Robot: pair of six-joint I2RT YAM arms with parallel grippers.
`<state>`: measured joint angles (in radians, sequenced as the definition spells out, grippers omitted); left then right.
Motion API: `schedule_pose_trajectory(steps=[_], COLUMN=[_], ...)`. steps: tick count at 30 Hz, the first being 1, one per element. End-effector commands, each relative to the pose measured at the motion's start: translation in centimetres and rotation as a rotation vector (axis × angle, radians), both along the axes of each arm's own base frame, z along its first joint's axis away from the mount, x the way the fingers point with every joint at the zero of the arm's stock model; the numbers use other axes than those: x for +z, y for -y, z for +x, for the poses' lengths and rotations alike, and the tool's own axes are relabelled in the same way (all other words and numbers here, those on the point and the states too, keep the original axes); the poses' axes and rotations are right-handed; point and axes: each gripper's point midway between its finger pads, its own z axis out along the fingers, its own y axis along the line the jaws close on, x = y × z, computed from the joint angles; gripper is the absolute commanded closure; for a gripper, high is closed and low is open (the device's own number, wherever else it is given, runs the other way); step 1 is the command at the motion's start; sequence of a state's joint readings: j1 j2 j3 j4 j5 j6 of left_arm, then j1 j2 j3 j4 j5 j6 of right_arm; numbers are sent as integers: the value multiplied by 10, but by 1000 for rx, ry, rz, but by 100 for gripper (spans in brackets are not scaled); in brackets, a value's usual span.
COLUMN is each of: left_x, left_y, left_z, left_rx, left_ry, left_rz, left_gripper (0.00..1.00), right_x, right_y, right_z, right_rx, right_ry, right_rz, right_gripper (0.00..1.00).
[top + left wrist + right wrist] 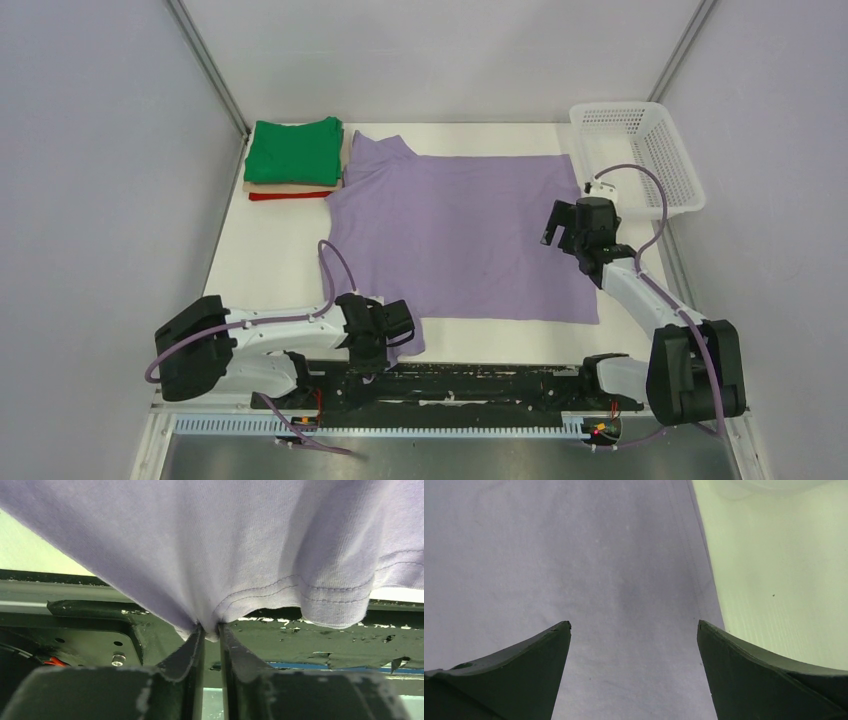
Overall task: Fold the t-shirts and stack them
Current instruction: Grab the side of the flattened tshirt closest away from the robot with both arms
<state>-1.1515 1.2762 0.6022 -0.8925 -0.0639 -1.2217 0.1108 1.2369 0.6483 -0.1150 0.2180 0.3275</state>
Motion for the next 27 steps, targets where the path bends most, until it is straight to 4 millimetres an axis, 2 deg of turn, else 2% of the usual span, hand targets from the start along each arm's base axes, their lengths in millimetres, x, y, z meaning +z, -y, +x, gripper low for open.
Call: schedule_pose_trajectory(steps=[1,2,3,8,12,18,19,23,27], left_x=[-20,-17,-12,27,45,66,69,75,80], left_y=[-9,-10,-11,-16,-8,1,4,10,17], left_z=[4,6,8,30,37,41,41,42,41], left_rx=[36,40,39,36,11,-50,-65,-84,-100], left_ry=[36,51,62,198,255,307,316,340,350], left_rz=[38,42,46,33,-57,-167,-189,-264,-317], left_gripper=[88,96,98,98,98,98,98,98,98], right_x=[8,9,7,5,5,-23,-29,-50,-55], right_y=[7,10,13,30,49,39,37,30,34], right_z=[-8,-12,-16,-53,-88,-128,-133,-153,-152], right_rx=[-50,-60,-77,-170,-276,-282,-282,-294,-349], right_ry=[33,31,19,-50,-80,-161,-176,-227,-160], right_rz=[10,5,-2,-43,-73,10,28,75,102], right_gripper=[1,1,1,1,1,1,2,17,25])
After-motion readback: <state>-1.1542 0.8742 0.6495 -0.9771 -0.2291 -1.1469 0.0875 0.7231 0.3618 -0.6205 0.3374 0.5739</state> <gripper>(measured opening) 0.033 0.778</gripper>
